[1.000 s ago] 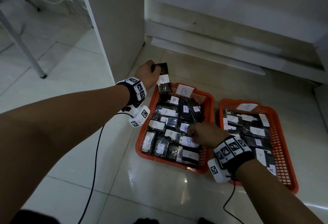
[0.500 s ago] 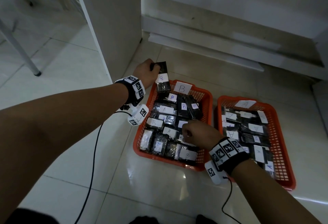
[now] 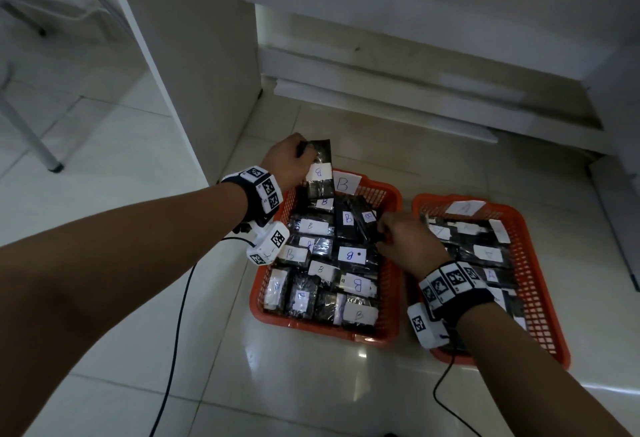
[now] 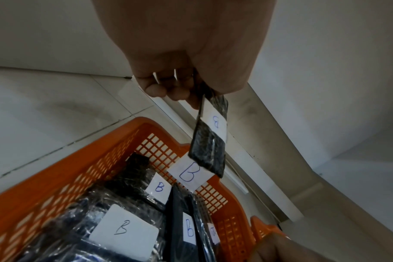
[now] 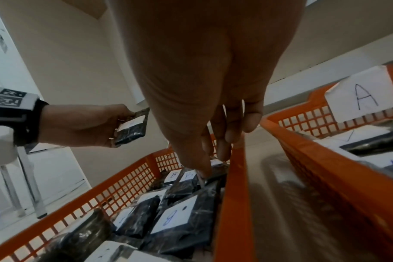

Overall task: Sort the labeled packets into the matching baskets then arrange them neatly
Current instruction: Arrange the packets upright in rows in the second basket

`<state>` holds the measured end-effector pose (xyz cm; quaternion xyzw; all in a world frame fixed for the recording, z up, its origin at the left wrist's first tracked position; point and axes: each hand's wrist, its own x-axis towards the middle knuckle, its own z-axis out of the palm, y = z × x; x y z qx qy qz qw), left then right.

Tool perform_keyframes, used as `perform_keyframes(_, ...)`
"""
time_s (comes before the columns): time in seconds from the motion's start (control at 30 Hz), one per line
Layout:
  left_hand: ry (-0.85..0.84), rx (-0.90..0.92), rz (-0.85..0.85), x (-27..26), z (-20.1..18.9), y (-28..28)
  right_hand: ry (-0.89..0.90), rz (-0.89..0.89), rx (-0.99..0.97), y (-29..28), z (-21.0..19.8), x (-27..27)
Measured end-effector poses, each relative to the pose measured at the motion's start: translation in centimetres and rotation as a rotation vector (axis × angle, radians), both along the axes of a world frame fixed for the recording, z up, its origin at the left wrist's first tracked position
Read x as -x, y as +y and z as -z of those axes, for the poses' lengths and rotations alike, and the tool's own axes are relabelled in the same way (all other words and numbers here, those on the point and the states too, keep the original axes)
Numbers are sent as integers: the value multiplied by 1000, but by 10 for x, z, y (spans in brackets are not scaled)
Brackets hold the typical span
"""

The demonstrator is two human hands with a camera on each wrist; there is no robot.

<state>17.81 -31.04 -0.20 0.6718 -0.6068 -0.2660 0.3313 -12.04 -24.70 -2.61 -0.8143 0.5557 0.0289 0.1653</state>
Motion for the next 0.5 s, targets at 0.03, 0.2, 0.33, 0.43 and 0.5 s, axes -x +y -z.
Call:
perform_keyframes(0.03,-3,2,-10,-1,0,0,8,-8,6,-1,1,-2)
perform_keyframes(0.2,11,-4,-97,-17,7,-1,44,67,78,-8,5,-16)
perform_keyframes(0.33,36,-13,-115,-22,11,-1,154,97,-4,-23,7,-30)
perform_keyframes(0.43,34,-18,-109,-21,12,0,144,167,-76,-30,5,-35)
perform_keyframes(0.5,28,-12,-109,-19,13,1,143,201,-132,-32,5,-39)
